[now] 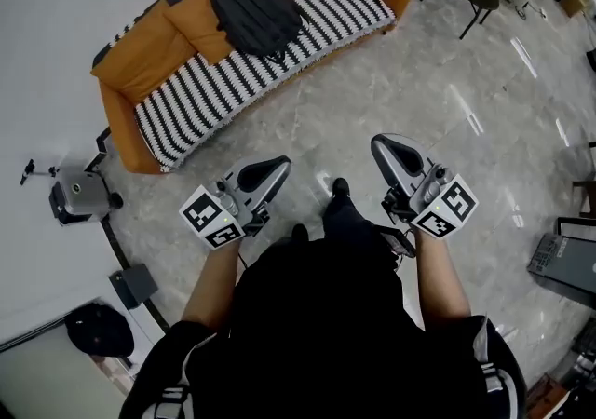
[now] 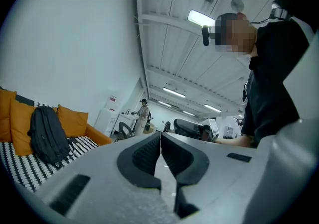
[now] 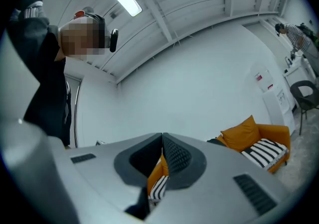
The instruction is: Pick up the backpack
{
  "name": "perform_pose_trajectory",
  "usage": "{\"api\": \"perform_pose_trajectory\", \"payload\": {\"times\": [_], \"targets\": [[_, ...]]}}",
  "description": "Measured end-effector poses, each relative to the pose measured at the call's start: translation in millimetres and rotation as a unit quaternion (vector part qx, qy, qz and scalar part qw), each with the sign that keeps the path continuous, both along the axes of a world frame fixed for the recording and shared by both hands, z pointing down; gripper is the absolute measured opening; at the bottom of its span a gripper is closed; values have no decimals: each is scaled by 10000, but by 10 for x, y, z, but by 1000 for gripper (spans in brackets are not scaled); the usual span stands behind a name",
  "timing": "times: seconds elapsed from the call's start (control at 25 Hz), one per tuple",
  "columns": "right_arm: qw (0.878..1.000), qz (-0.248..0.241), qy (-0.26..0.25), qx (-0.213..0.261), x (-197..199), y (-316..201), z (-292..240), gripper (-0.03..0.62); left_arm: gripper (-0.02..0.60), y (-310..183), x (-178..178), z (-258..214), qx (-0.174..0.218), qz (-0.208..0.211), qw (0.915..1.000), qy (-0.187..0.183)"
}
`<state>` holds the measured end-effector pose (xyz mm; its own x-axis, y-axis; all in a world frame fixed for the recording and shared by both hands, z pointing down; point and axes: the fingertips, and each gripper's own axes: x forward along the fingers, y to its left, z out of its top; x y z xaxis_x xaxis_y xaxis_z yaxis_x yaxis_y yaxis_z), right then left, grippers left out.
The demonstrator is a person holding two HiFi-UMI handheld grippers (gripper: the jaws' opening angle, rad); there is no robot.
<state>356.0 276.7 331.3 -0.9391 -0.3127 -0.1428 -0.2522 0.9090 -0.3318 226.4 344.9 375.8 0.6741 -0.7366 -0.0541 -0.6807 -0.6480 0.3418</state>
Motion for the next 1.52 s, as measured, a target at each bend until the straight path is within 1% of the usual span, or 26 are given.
{"api": "perform_pose_trajectory", "payload": {"times": [0.28, 0.44, 0.56, 0.68, 0.76, 0.92, 1.2, 1.36, 1.52], "targets": [[9998, -156, -145, 18, 156, -843, -53, 26, 23, -716, 96, -111, 17, -274, 9996, -50], [9993, -308, -201, 17, 228, -1197, -99, 26, 23, -1013, 153, -203, 70, -462, 9988, -138], [9985, -495, -231, 62, 212, -1410, -112, 26, 23, -1204, 104, -244, 154, -707, 9973, -146], [9979, -597, -220, 69, 196, -1627, -117, 26, 23, -1367, 8, -341, 270, -964, 9950, 7], [9976, -649, -226, 67, 177, -1765, -134, 26, 23, -1463, -46, -425, 371, -1077, 9935, 31], [9964, -809, -244, 85, 75, -1954, -140, 26, 23, -1615, -163, -457, 441, -1273, 9909, -16], [9938, -1097, -146, -41, -175, -2187, -43, 26, 23, -1748, -396, -345, 335, -1612, 9863, 61], [9915, -1296, -21, -64, -402, -2354, 9, 26, 23, -1872, -574, -258, 270, -1774, 9837, 147], [9903, -1392, 11, -41, -693, -2590, -13, 26, 23, -2081, -828, -221, 250, -1862, 9819, 222]]}}
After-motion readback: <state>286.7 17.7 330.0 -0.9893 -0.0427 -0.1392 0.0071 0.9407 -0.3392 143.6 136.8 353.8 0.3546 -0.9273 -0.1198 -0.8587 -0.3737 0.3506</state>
